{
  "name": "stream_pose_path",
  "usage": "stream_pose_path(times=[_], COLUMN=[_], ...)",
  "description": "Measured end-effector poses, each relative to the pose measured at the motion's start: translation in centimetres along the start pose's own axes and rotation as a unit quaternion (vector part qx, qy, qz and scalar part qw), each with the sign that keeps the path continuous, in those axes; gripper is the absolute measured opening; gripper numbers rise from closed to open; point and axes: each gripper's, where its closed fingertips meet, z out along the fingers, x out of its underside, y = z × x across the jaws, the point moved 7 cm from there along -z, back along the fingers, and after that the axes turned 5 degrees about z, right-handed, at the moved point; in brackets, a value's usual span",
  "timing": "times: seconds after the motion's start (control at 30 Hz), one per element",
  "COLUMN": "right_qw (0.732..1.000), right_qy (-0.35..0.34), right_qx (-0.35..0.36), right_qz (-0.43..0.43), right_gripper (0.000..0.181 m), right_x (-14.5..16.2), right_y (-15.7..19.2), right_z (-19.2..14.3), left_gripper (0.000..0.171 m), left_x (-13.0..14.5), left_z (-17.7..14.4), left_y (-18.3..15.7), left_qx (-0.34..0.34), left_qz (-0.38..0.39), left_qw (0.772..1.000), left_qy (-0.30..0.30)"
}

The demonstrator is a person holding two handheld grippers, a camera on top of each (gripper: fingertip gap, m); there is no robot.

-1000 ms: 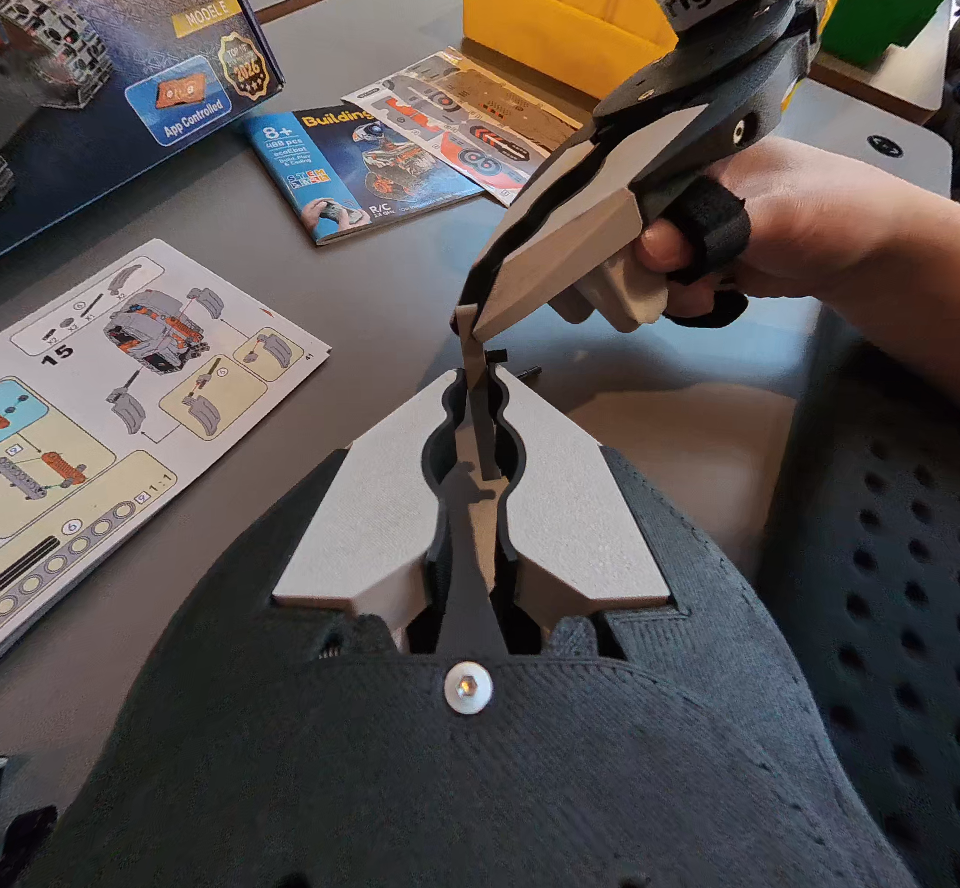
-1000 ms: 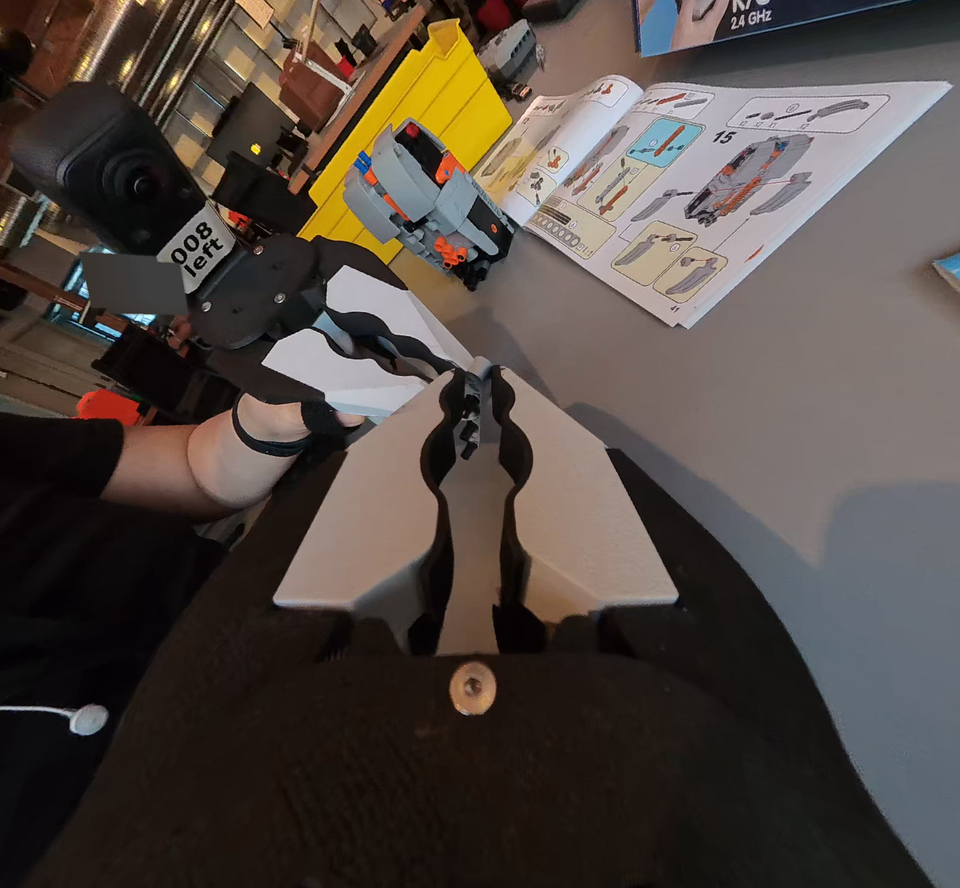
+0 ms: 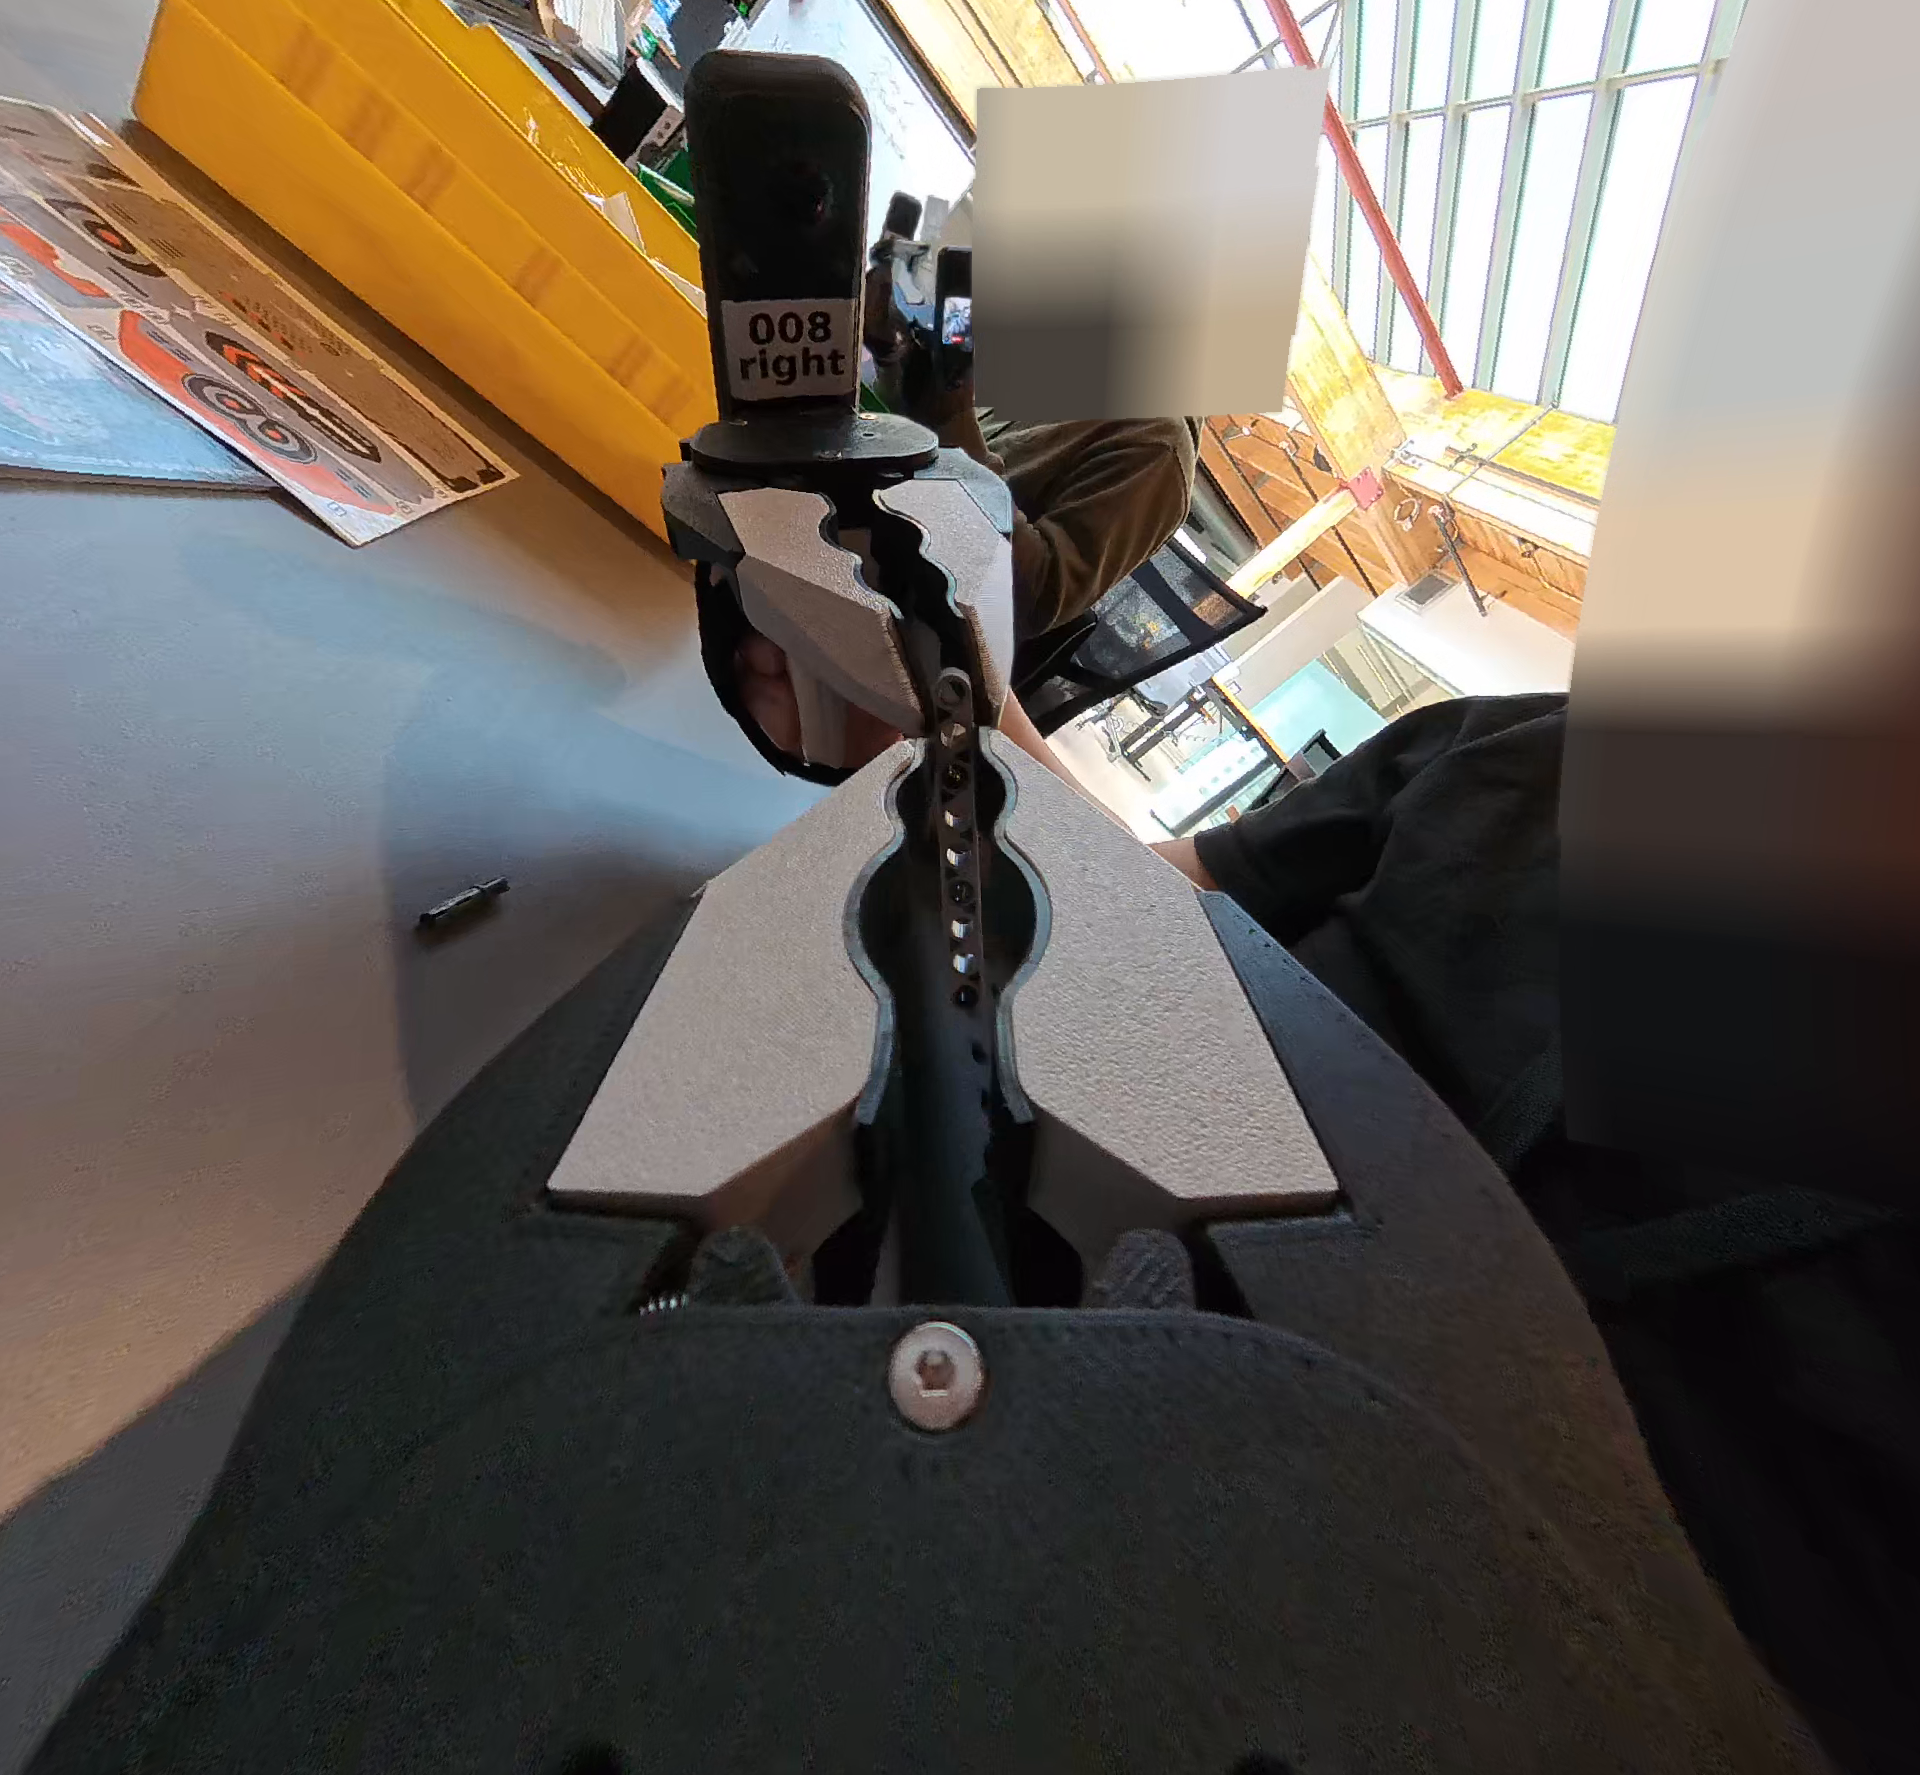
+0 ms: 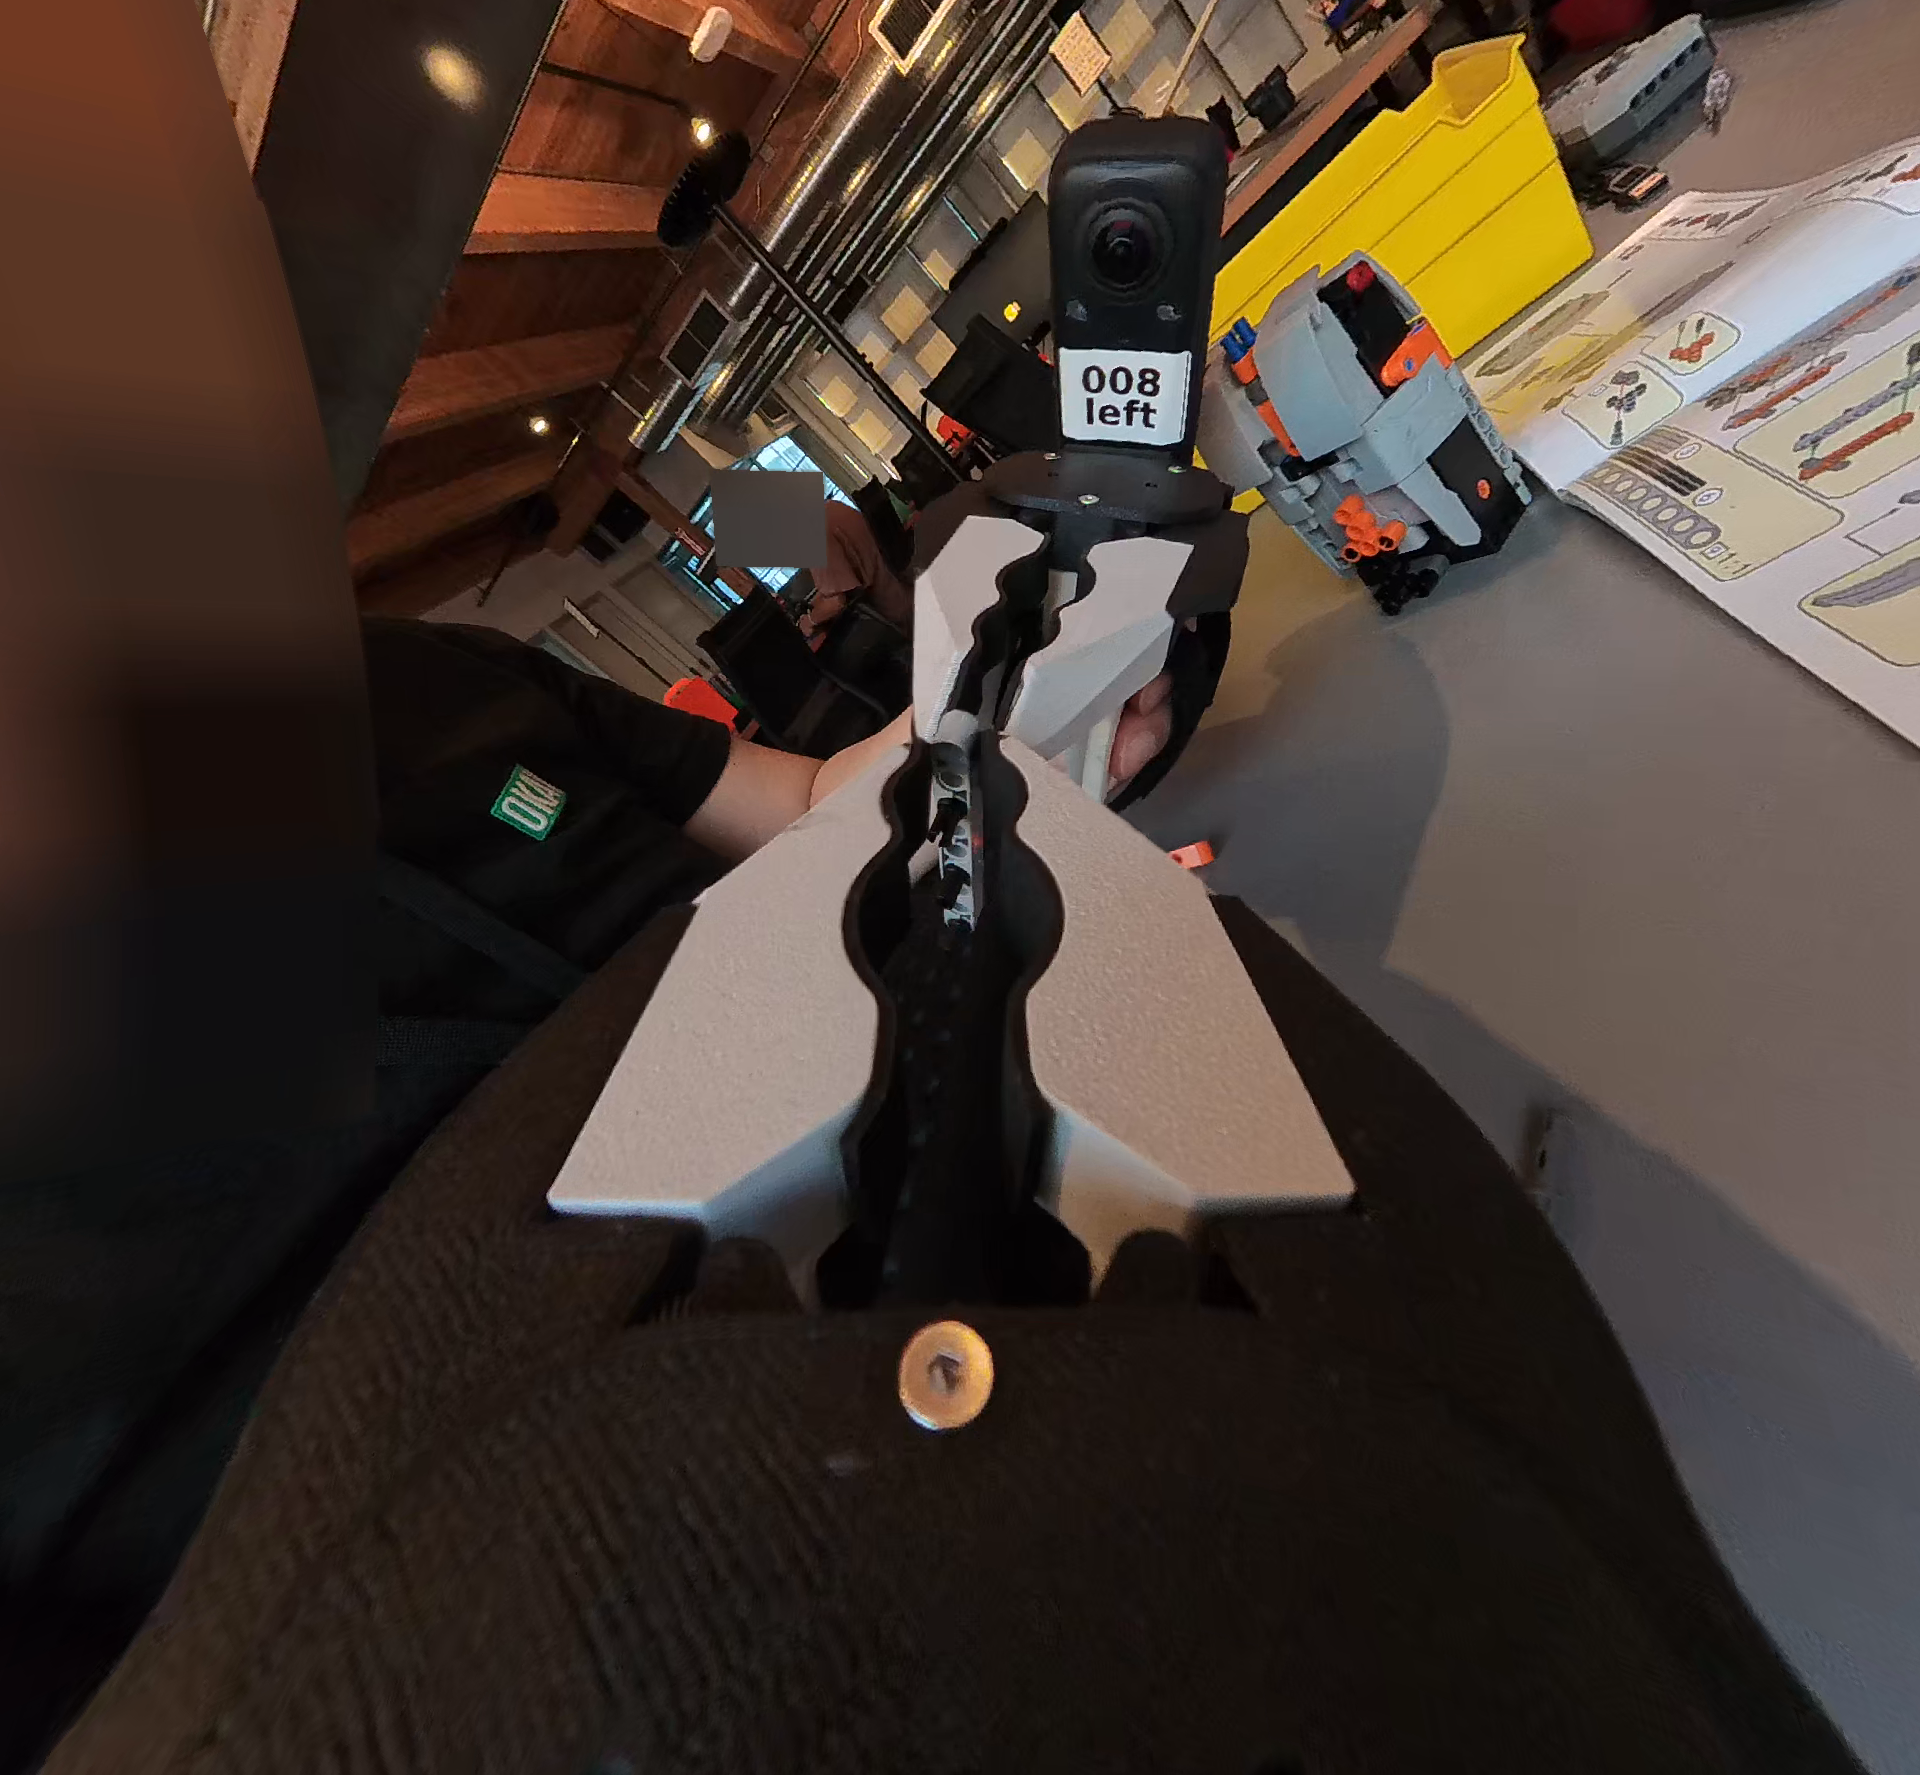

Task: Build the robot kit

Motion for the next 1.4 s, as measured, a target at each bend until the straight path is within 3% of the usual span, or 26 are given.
stream_pose_path(times=[0.17, 0.33, 0.43, 0.7, 1.1, 1.2, 1.27, 1.33, 1.4], right_qw=[0.996, 0.998, 0.998, 0.999, 0.999, 0.998, 0.983, 0.931, 0.878], right_qy=[-0.032, -0.032, -0.014, -0.019, -0.014, -0.013, -0.012, 0.03, 0.073], right_qx=[0.047, 0.045, 0.054, 0.036, 0.043, 0.053, 0.138, 0.275, 0.354], right_qz=[-0.065, -0.023, -0.019, 0.015, 0.012, -0.04, -0.124, -0.239, -0.313], right_gripper=[0.017, 0.019, 0.007, 0.006, 0.006, 0.011, 0.017, 0.008, 0.006], right_x=[-0.9, -0.7, -0.4, -0.2, -0.1, -0.4, -0.7, -0.2, 1.0], right_y=[0.3, -0.4, -0.7, -0.9, -1.0, -0.4, -0.5, -1.4, -2.2], right_z=[-0.6, -0.5, -0.1, -0.1, 0.1, -0.1, -1.2, -2.6, -3.3], left_gripper=[0.004, 0.004, 0.004, 0.005, 0.004, 0.004, 0.004, 0.004, 0.004], left_x=[-0.4, -0.3, -0.1, 0.1, 0.2, 0.0, -0.3, -0.5, -0.6], left_z=[-0.5, -0.6, -0.5, -0.4, -0.3, -0.5, -0.8, -1.2, -1.5], left_y=[0.2, 0.6, 0.7, 0.8, 0.8, 0.6, 0.6, 0.6, 0.7], left_qx=[-0.008, -0.042, -0.048, -0.044, -0.051, -0.048, -0.051, -0.052, -0.053], left_qz=[-0.006, 0.01, 0.01, 0.01, 0.014, 0.017, 0.022, 0.022, 0.02], left_qw=[1.0, 0.999, 0.999, 0.999, 0.999, 0.999, 0.998, 0.998, 0.998], left_qy=[-0.028, -0.013, -0.005, 0.001, 0.01, 0.002, -0.006, -0.017, -0.024])
